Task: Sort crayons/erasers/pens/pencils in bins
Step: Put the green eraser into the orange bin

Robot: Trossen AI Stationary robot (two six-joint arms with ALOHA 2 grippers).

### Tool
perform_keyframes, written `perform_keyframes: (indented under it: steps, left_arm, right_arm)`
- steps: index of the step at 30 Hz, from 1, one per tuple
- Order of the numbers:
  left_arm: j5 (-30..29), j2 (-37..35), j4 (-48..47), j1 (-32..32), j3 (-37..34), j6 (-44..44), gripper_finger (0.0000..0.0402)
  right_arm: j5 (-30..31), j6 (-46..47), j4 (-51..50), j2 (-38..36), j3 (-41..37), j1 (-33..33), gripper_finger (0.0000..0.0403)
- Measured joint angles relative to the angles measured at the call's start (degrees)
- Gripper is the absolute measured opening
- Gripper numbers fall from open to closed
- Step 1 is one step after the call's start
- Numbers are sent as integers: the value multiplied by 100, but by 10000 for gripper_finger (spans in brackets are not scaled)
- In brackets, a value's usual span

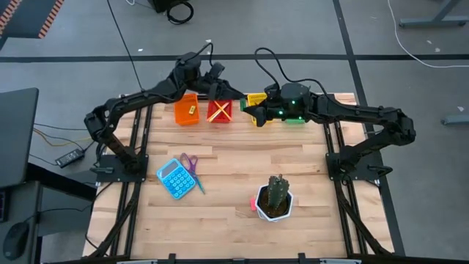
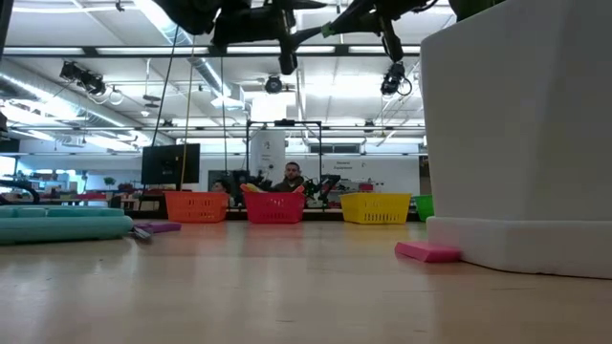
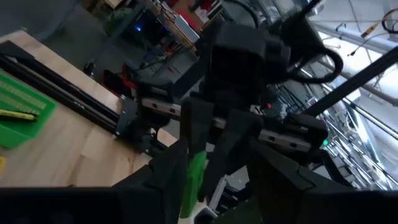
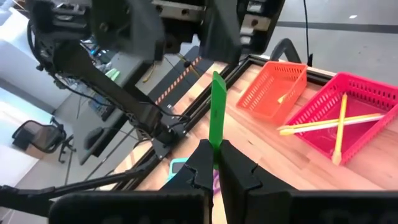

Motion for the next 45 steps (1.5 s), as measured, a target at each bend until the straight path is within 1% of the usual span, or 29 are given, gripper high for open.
perform_keyframes:
  steps: [4,7,11,15,19,26,30,32,34,35,36,41,45]
  left_arm:
    - [-35,-4,-71,-180,0,269,172]
    - [-47,-11,-105,-229,0,303,168]
    - [-195,-11,-355,-229,2,440,156]
    - [-175,-11,-612,-240,2,530,142]
    - [-169,-11,-661,-279,2,775,133]
    - [-290,-11,-659,-281,2,804,118]
    - [-385,-11,-664,-281,2,806,97]
    - [-495,-11,-706,-281,2,806,76]
    - [-586,-11,-744,-281,2,836,45]
    - [-653,-11,-775,-281,2,878,29]
    - [-700,-11,-807,-281,2,894,22]
    - [-905,-11,-1167,-268,2,895,22]
    - [-920,-95,-1863,-50,-2,1080,21]
  right_arm:
    - [7,-19,-20,0,0,-41,17]
    - [6,-19,-25,0,0,-36,17]
    - [4,-19,-8,0,0,-34,17]
    - [32,-19,47,-8,0,-41,17]
    - [34,-19,41,-9,0,-39,17]
    - [34,7,31,-9,0,-41,17]
    - [34,13,26,-9,0,-41,17]
    - [34,23,16,-9,0,-41,17]
    - [36,23,2,-9,0,-41,19]
    - [36,24,-9,-8,0,-43,22]
    - [36,24,-20,-6,0,-43,27]
    - [49,32,-213,2,0,-43,62]
    - [42,232,-684,0,0,-41,92]
